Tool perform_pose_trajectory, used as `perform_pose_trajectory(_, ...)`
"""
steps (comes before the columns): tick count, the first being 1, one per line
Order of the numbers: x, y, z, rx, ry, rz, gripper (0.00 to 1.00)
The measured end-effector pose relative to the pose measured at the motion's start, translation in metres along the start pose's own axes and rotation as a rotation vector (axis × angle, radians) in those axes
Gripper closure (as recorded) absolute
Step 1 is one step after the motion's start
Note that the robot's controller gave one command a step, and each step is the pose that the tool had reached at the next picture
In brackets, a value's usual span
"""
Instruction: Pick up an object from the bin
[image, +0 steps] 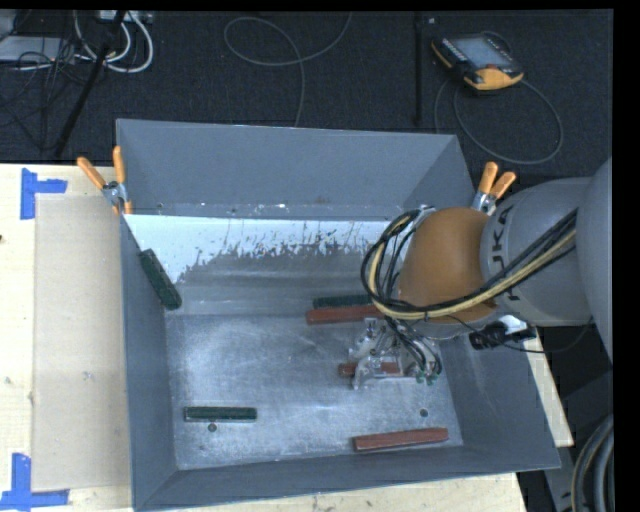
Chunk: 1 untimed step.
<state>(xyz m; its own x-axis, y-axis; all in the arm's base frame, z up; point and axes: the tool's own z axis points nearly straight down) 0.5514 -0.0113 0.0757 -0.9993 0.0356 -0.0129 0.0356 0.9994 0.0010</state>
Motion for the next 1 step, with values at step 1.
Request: perform_pose_trajectory(1, -0.0054, -0.0016, -0.1705, 0.001, 0.006, -0.019, 1.00)
